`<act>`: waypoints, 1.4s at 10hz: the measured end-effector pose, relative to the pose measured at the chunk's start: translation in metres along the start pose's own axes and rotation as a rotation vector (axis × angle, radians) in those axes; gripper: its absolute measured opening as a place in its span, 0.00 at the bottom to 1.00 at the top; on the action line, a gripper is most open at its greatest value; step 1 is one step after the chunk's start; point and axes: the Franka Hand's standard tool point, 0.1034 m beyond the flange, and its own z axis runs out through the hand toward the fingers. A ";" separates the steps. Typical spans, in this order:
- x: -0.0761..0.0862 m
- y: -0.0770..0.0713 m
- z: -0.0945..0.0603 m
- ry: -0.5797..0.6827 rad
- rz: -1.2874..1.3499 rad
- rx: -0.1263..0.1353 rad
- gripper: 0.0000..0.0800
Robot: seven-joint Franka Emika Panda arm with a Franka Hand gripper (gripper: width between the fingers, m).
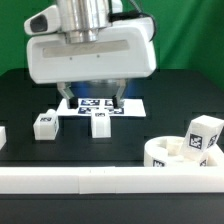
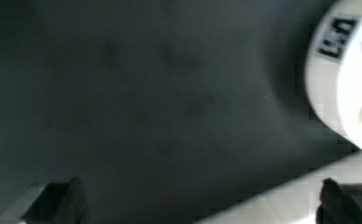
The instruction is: Assemble stool
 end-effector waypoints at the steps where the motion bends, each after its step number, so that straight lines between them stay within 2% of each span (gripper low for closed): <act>1: -0.011 0.001 0.003 -0.067 0.047 0.007 0.81; 4: -0.017 0.000 0.003 -0.293 0.037 0.033 0.81; 5: -0.019 -0.001 0.009 -0.324 -0.075 0.001 0.81; 6: -0.032 -0.004 0.013 -0.408 -0.160 -0.016 0.81; 7: -0.043 -0.001 0.020 -0.491 -0.238 -0.036 0.81; 8: -0.048 0.004 0.023 -0.548 -0.228 -0.038 0.81; 11: -0.053 0.007 0.023 -0.729 -0.215 -0.045 0.81; 12: -0.056 0.013 0.024 -0.786 -0.225 -0.067 0.81; 13: -0.063 0.024 0.027 -0.878 -0.255 -0.131 0.81; 14: -0.057 0.027 0.037 -0.884 -0.273 -0.164 0.81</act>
Offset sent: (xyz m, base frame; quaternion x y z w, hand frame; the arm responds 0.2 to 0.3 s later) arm 0.0000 0.0000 0.0000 0.0000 -0.1938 0.0000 0.9810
